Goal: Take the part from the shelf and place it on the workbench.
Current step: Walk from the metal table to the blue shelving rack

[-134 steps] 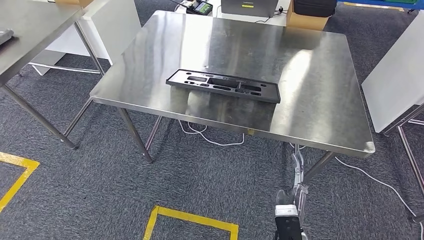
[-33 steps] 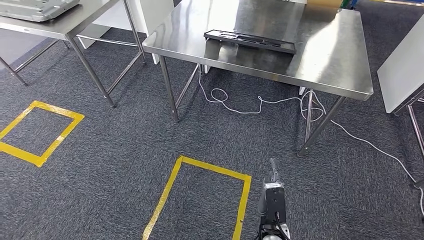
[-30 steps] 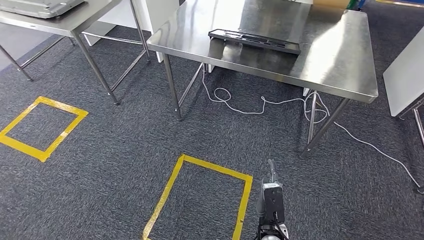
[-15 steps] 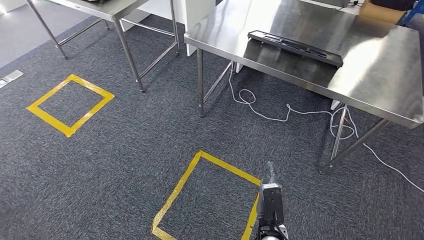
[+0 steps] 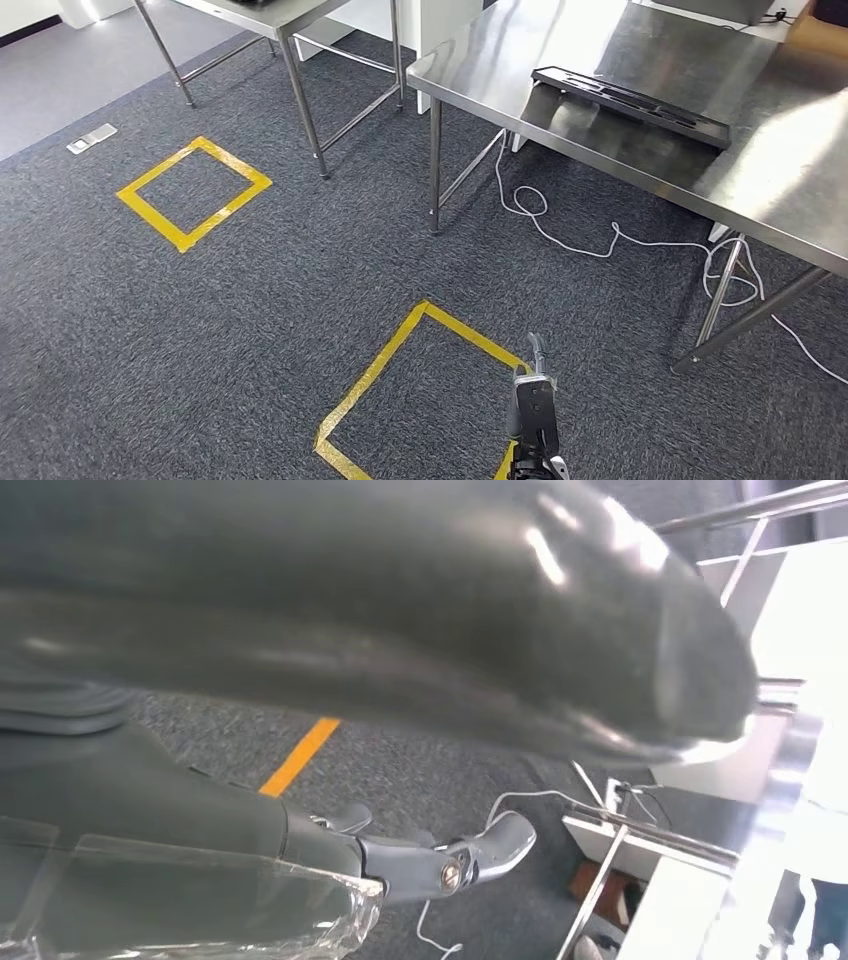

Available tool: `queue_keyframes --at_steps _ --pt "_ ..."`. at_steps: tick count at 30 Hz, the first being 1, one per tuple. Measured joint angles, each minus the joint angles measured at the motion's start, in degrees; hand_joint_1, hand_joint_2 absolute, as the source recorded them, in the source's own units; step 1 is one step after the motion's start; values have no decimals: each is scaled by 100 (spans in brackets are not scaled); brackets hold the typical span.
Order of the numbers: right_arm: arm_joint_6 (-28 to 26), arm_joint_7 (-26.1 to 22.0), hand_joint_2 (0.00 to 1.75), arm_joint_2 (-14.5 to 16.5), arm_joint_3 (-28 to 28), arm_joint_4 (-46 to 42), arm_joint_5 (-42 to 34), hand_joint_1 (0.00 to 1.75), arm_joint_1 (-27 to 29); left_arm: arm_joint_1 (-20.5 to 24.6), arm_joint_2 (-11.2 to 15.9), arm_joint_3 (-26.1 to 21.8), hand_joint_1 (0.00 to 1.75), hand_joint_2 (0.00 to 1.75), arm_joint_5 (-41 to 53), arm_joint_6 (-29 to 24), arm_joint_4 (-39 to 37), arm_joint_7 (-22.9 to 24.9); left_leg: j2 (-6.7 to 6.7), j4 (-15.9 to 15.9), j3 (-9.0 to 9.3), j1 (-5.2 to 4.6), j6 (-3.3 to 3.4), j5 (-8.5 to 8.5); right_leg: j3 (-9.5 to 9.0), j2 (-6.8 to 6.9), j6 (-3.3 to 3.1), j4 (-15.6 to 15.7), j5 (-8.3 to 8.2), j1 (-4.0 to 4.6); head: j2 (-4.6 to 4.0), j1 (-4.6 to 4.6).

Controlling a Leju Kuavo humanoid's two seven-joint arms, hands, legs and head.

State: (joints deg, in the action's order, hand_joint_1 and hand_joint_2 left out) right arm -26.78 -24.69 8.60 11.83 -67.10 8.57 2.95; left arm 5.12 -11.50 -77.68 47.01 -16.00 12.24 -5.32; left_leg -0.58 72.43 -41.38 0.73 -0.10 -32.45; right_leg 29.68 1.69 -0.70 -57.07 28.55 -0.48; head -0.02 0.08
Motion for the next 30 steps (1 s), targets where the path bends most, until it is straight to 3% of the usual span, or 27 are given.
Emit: queue_keyframes --at_steps 1,2,3,5,7,9,10,12,14,16,17,18,20,21,23,25,27,29,30 --pt "-16 1 0 1 -3 25 5 0 8 -2 -5 0 0 0 6 -4 0 19 25 150 -60 5 -10 -26 7 68 -1 -1 2 10 0 -1" --pt "-29 1 0 4 -6 44 9 0 14 -5 -8 0 0 0 19 -4 0 35 46 87 -10 7 -12 49 10 130 -1 -2 4 15 0 -1" --pt "-42 1 0 11 -8 58 14 0 18 -7 -8 0 0 0 31 -4 0 47 87 -194 156 9 -6 203 9 185 -1 -2 6 16 0 -2" --pt "-61 1 0 34 -14 75 29 0 20 2 -7 0 0 0 48 -12 0 57 307 -963 600 -13 32 486 1 280 12 -9 20 48 0 -6" --pt "-70 17 0 49 -22 80 72 0 18 23 -6 0 0 0 48 -28 0 40 446 -1373 807 -60 90 574 0 370 45 -15 37 89 0 12" --pt "-81 49 0 70 -34 81 132 0 8 31 -6 1 0 0 75 -35 0 3 342 -1424 798 -89 158 588 -9 463 87 -10 48 98 0 32" --pt "-89 67 0 80 -43 81 152 0 -1 30 -6 4 0 0 114 -34 0 -10 288 -1451 804 -82 192 611 1 415 112 -42 74 90 0 33" --pt "-121 89 0 77 -94 78 166 0 -8 36 -4 25 0 0 244 -13 1 -18 177 -1503 820 -51 269 667 131 154 133 -359 261 70 0 44" --pt "-163 95 0 33 -208 76 137 0 49 49 -1 72 0 0 367 35 2 -28 36 -1509 797 -43 313 698 466 -84 107 -1086 591 39 0 60" --pt "-203 86 0 -31 -340 74 77 0 152 52 4 133 0 0 460 94 2 -60 -132 -1505 775 -45 323 714 743 -129 124 -1656 765 16 0 73" --pt "-226 65 0 -59 -404 71 36 0 196 48 9 164 0 0 510 128 2 -86 -208 -1502 771 -44 318 720 744 -140 162 -1648 718 5 0 79" --pt "-253 29 0 -81 -463 62 -12 0 234 43 14 200 0 0 571 167 2 -115 -277 -1500 773 -43 309 726 636 -158 209 -1415 593 -11 0 80" --pt "-293 -77 0 -101 -581 26 -108 0 318 40 29 282 0 0 674 238 2 -164 -401 -1486 770 -49 274 737 269 -340 294 -620 279 -58 0 87" --pt "-303 -126 0 -105 -635 3 -146 0 373 43 39 321 0 0 703 261 3 -179 -462 -1477 761 -59 247 737 134 -433 297 -306 167 -75 0 87" --pt "-307 -186 0 -115 -725 -31 -194 0 487 43 60 386 0 0 724 282 4 -192 -558 -1470 733 -69 177 742 30 -529 246 -57 81 -69 0 80" --pt "-309 -202 0 -116 -776 -60 -209 0 546 25 84 429 0 0 728 286 4 -193 -600 -1450 695 -39 111 743 6 -424 157 -39 42 -66 0 72" --pt "-314 -202 0 -109 -800 -97 -207 0 561 15 101 454 0 0 734 288 4 -194 -384 -1188 562 -22 58 563 -1 -312 73 -19 5 -81 0 48" --pt "-339 -208 0 -105 -819 -119 -208 0 599 20 103 478 0 0 768 297 4 -202 -86 -514 252 -14 14 170 5 -178 20 -14 -2 -56 0 13" --pt "-367 -218 0 -106 -834 -124 -218 0 629 21 103 495 0 0 797 312 4 -207 -18 -147 81 -4 -6 5 8 -100 2 -16 1 -38 0 2"
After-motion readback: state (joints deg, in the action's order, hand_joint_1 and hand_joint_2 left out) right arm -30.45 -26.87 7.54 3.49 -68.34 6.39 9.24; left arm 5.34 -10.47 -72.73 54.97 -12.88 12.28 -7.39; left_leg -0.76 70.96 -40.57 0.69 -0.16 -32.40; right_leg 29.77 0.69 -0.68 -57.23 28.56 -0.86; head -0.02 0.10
